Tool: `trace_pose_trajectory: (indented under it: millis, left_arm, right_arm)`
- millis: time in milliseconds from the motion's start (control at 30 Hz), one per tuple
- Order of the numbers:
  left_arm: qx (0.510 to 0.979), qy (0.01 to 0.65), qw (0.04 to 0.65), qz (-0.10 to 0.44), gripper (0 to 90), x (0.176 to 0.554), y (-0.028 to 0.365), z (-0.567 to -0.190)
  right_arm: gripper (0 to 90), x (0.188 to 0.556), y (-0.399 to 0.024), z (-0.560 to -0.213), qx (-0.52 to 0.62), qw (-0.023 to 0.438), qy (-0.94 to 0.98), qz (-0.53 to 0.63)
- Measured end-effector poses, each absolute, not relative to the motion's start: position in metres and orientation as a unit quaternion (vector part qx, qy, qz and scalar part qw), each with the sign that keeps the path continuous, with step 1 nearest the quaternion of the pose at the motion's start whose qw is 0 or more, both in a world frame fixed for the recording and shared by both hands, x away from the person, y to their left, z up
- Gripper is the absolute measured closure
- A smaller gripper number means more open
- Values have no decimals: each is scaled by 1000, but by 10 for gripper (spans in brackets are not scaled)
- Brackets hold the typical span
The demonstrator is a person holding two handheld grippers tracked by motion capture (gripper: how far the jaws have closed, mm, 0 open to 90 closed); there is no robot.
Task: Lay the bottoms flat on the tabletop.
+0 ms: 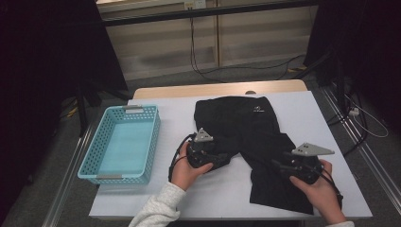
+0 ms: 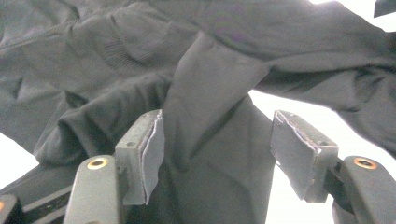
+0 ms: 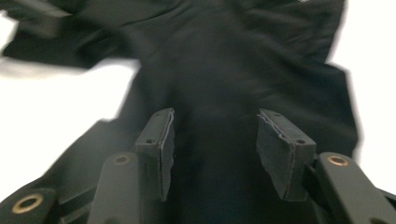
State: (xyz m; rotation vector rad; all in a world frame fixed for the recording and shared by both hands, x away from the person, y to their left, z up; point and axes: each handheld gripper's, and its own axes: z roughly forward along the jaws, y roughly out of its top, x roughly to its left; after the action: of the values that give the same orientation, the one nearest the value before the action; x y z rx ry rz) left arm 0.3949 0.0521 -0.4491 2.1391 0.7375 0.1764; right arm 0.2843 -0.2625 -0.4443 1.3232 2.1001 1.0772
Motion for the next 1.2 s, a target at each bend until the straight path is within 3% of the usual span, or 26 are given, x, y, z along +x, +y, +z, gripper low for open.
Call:
trace_pose_trajectory:
  millis: [133, 400, 467, 567, 633, 833, 1100, 1200]
  left_arm:
    - [863, 298, 402, 70, 388, 396, 50, -459]
    - [871, 289, 392, 67, 616, 393, 44, -460]
    - [872, 287, 390, 73, 629, 392, 43, -459]
    - [873, 286, 389, 72, 683, 391, 43, -459]
    - [872, 289, 389, 66, 755, 391, 44, -459]
    - [869, 299, 393, 40, 874, 392, 45, -458]
    - [857, 309, 411, 29, 882, 393, 51, -449]
    - [858, 307, 412, 26, 882, 392, 49, -447]
  right_arm:
    - [473, 276, -244, -448, 451, 196, 780, 387]
    - [482, 272, -195, -465, 397, 164, 827, 362]
    - [553, 273, -193, -467, 391, 178, 826, 366]
    - [822, 273, -194, -465, 388, 175, 828, 366]
    - [873, 275, -197, -466, 390, 167, 824, 374]
    - [888, 268, -201, -456, 378, 155, 826, 390]
    - [884, 250, -209, -447, 359, 124, 827, 416]
    - [820, 249, -203, -453, 350, 108, 841, 399]
